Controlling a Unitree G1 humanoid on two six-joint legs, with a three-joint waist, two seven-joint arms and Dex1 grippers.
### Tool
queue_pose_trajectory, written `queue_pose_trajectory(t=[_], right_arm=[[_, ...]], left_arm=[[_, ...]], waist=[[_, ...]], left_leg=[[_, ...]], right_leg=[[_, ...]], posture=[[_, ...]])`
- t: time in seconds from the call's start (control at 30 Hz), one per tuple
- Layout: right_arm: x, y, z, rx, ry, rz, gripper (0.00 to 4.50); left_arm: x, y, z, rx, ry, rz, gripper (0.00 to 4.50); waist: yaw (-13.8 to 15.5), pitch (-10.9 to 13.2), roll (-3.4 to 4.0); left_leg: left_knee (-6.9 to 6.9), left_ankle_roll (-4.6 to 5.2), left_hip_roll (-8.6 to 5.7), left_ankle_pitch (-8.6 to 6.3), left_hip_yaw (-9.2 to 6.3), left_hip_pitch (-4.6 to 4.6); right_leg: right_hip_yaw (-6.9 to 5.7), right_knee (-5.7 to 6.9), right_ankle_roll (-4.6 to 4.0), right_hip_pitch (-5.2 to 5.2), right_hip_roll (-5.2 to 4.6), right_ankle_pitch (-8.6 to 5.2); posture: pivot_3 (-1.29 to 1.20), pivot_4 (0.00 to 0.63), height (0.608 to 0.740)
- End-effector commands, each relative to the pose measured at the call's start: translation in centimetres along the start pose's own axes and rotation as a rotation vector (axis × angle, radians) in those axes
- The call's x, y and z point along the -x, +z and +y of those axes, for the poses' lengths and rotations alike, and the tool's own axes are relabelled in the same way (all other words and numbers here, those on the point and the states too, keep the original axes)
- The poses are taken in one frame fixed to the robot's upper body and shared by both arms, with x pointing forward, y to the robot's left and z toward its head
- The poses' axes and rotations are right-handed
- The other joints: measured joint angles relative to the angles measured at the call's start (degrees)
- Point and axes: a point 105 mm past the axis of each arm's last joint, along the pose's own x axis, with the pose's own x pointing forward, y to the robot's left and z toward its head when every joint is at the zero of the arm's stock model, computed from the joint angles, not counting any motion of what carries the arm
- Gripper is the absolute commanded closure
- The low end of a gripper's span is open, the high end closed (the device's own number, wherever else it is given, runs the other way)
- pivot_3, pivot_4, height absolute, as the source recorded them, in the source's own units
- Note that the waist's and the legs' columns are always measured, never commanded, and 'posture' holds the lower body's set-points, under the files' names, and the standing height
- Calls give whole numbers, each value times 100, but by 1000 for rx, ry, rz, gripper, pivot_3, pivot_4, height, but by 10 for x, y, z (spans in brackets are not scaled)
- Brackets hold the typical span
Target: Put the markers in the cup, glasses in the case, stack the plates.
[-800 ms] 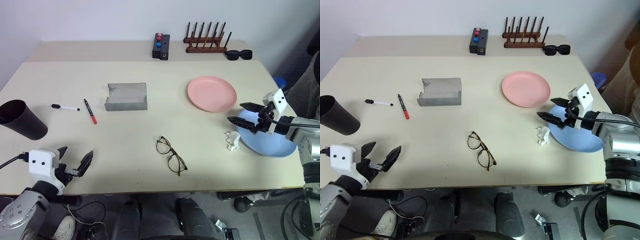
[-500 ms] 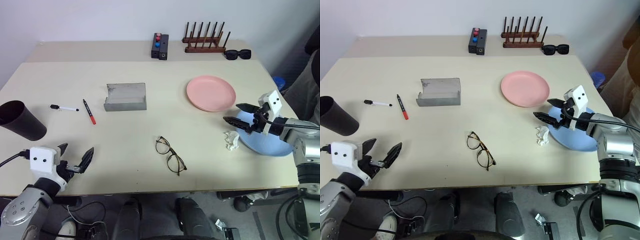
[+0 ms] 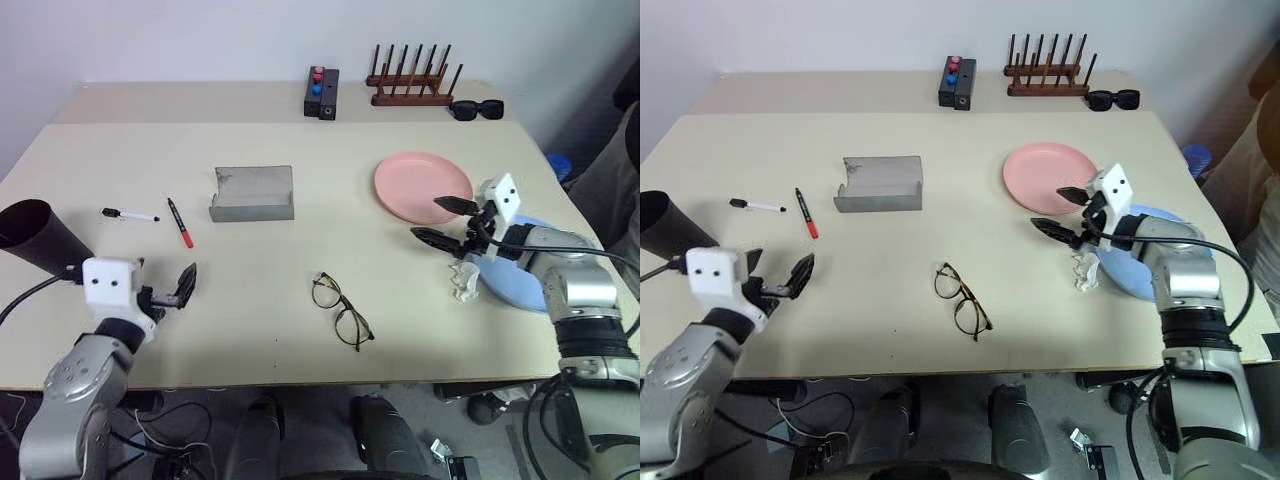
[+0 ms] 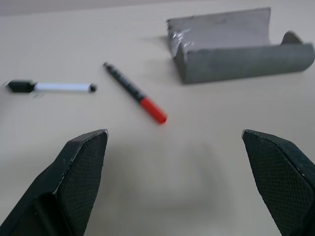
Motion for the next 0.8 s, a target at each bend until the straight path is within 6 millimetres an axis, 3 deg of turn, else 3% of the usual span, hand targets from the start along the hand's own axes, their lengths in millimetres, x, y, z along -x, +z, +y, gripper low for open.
queue_pose_trajectory(t=[0.03, 0.3, 0.4, 0.63, 0.8], right_arm=[[-14, 19, 22, 60, 31, -76, 32], [-39, 35, 85, 8, 153, -150, 32], [-46, 38, 103, -7, 202, -161, 32], [-63, 49, 136, -10, 308, -191, 32], [-65, 46, 140, -11, 317, -186, 32]], left_arm=[[-15, 4, 1, 5, 29, 23, 24], [-71, 20, 19, 131, 287, 160, 24], [-89, 29, 14, 152, 321, 201, 24], [-103, 26, 19, 221, 441, 404, 24], [-109, 27, 20, 284, 460, 434, 24]], waist=[[0, 0, 1], [34, -1, -3], [28, -2, -4], [-5, -2, -4], [17, -1, -5]], left_leg=[[0, 0, 0, 0, 0, 0], [6, 0, -1, 1, -13, -2], [7, -1, -1, 2, -18, -1], [0, -1, 0, 2, -19, 0], [-2, -3, 0, 2, -23, -2]], right_leg=[[0, 0, 1, 0, 0, 0], [-3, 11, 30, 6, 6, 8], [-5, 11, 37, 7, 9, 12], [-5, 12, 55, 1, 13, 20], [-7, 11, 57, 1, 14, 20]], posture=[[0, 150, 740], [0, 150, 740], [0, 150, 740], [0, 150, 740], [0, 150, 740]])
